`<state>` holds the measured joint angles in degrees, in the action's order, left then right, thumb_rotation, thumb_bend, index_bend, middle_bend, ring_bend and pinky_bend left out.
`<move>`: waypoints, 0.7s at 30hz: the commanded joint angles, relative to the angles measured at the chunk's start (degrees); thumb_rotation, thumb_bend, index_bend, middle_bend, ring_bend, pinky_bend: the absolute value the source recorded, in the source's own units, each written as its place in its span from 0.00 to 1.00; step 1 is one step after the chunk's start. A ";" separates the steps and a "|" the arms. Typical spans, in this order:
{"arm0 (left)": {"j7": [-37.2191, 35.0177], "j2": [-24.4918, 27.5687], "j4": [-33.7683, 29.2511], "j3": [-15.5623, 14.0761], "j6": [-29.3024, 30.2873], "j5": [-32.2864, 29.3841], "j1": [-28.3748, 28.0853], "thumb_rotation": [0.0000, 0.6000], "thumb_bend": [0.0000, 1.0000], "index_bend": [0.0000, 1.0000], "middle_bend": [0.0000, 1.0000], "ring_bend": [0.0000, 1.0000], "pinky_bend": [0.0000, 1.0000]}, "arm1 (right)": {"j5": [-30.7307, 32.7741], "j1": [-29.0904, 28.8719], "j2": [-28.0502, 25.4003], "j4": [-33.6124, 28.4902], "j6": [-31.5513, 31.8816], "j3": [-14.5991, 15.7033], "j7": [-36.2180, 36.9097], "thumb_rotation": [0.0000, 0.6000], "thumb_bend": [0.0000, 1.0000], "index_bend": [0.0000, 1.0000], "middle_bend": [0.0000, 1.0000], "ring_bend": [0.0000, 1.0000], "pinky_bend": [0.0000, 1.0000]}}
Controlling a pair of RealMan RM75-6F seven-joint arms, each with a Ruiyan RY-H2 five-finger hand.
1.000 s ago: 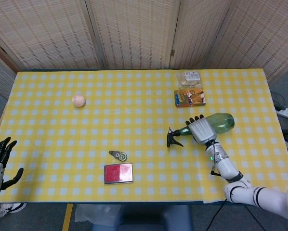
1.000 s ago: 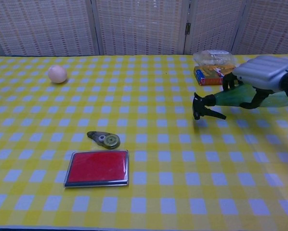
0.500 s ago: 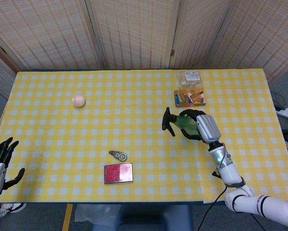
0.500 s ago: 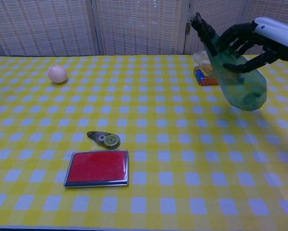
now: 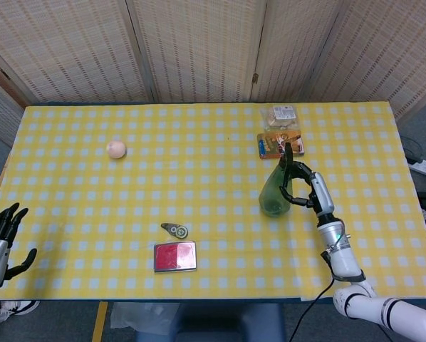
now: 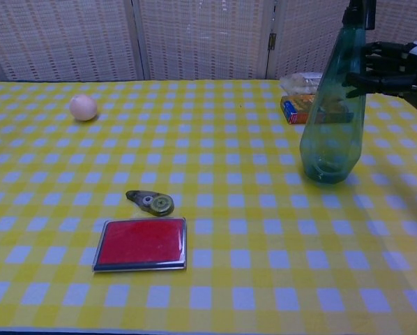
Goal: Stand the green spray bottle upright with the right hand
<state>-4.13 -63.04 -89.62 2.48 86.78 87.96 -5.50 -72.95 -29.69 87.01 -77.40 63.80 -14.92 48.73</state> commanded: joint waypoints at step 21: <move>1.02 0.12 -0.95 -0.32 0.59 0.62 0.30 1.00 0.38 0.00 0.00 0.04 0.00 | -11.23 4.31 -2.53 -1.14 8.77 4.46 0.15 1.00 0.39 0.00 0.09 0.15 0.02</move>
<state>-3.12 -62.92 -90.56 2.16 87.38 88.58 -5.21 -83.82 -25.73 84.85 -78.12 72.14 -10.77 49.18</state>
